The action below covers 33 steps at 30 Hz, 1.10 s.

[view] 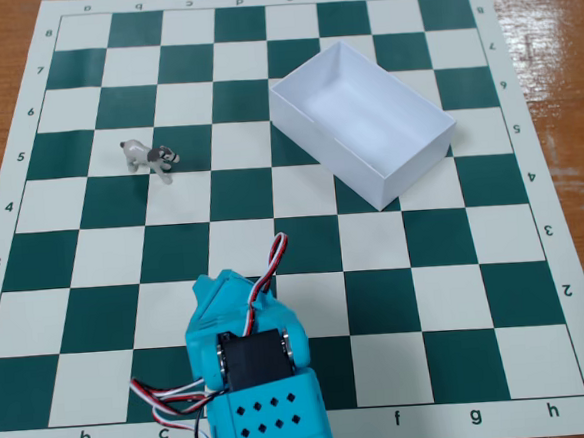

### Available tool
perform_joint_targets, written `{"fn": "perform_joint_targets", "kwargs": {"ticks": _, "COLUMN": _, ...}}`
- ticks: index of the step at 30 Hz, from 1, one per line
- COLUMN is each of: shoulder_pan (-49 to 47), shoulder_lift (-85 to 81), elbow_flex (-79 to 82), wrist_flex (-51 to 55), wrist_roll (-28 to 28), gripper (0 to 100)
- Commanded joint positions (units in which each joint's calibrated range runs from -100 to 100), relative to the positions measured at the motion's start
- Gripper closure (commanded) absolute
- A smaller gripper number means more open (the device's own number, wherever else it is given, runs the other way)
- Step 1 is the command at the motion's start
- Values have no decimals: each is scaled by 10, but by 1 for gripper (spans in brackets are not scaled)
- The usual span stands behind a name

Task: Grab the toy horse and put it in the box.

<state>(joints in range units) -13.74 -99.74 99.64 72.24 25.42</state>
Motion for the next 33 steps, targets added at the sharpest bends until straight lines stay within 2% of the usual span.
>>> {"fn": "perform_joint_targets", "kwargs": {"ticks": 1, "shoulder_pan": -41, "shoulder_lift": 2, "elbow_flex": 4, "wrist_flex": -8, "wrist_roll": -19, "gripper": 74}}
{"fn": "perform_joint_targets", "kwargs": {"ticks": 6, "shoulder_pan": -15, "shoulder_lift": 2, "elbow_flex": 4, "wrist_flex": -9, "wrist_roll": -16, "gripper": 74}}
{"fn": "perform_joint_targets", "kwargs": {"ticks": 11, "shoulder_pan": -33, "shoulder_lift": 2, "elbow_flex": -4, "wrist_flex": -37, "wrist_roll": -19, "gripper": 74}}
{"fn": "perform_joint_targets", "kwargs": {"ticks": 13, "shoulder_pan": 0, "shoulder_lift": 2, "elbow_flex": -38, "wrist_flex": -26, "wrist_roll": -5, "gripper": 74}}
{"fn": "perform_joint_targets", "kwargs": {"ticks": 14, "shoulder_pan": 32, "shoulder_lift": 2, "elbow_flex": -60, "wrist_flex": -30, "wrist_roll": -17, "gripper": 74}}
{"fn": "perform_joint_targets", "kwargs": {"ticks": 18, "shoulder_pan": 83, "shoulder_lift": 4, "elbow_flex": -160, "wrist_flex": -92, "wrist_roll": -25, "gripper": 73}}
{"fn": "perform_joint_targets", "kwargs": {"ticks": 20, "shoulder_pan": 92, "shoulder_lift": 27, "elbow_flex": -203, "wrist_flex": -137, "wrist_roll": -8, "gripper": 73}}
{"fn": "perform_joint_targets", "kwargs": {"ticks": 23, "shoulder_pan": 92, "shoulder_lift": 158, "elbow_flex": -300, "wrist_flex": -168, "wrist_roll": 31, "gripper": 73}}
{"fn": "perform_joint_targets", "kwargs": {"ticks": 27, "shoulder_pan": 93, "shoulder_lift": 382, "elbow_flex": -465, "wrist_flex": -168, "wrist_roll": 110, "gripper": 71}}
{"fn": "perform_joint_targets", "kwargs": {"ticks": 31, "shoulder_pan": 97, "shoulder_lift": 626, "elbow_flex": -665, "wrist_flex": -80, "wrist_roll": 192, "gripper": 69}}
{"fn": "perform_joint_targets", "kwargs": {"ticks": 33, "shoulder_pan": 95, "shoulder_lift": 762, "elbow_flex": -797, "wrist_flex": -8, "wrist_roll": 202, "gripper": 69}}
